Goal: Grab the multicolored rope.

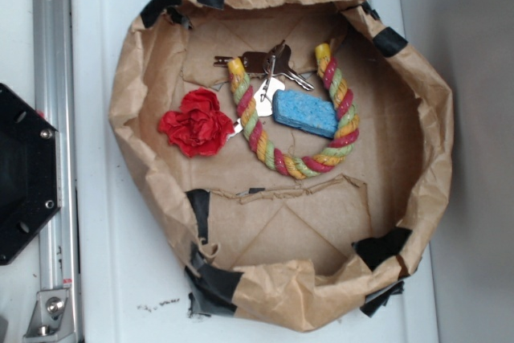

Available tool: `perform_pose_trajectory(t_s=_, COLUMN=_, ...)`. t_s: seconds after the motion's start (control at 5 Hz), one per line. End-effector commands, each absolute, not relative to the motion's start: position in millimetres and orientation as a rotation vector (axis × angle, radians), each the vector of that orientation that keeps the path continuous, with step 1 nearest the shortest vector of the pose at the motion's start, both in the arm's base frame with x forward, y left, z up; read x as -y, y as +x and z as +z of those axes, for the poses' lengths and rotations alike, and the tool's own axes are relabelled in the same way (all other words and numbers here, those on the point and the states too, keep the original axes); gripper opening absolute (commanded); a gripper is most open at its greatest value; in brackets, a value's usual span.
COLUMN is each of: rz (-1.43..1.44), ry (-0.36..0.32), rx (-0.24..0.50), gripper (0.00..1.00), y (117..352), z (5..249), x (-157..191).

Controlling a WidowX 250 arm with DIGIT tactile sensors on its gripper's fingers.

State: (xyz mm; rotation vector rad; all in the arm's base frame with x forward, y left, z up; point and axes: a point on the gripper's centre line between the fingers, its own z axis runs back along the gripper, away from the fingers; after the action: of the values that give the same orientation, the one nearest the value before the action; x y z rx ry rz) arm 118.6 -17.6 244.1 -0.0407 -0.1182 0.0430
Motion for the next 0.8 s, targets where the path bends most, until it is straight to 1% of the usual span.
perform_pose_trajectory(t_s=0.0, rz=0.043, ry=-0.041, rx=0.118, gripper=1.00, y=119, z=244, x=18)
perform_pose_trajectory(t_s=0.2, rz=0.102, ry=-0.016, rx=0.118, gripper=1.00, y=169, z=198, x=10)
perform_pose_trajectory(t_s=0.4, rz=0.208, ry=-0.009, rx=0.094, gripper=1.00, y=213, z=163, x=3)
perform_pose_trajectory(t_s=0.6, rz=0.289, ry=-0.041, rx=0.111, gripper=1.00, y=247, z=133, x=4)
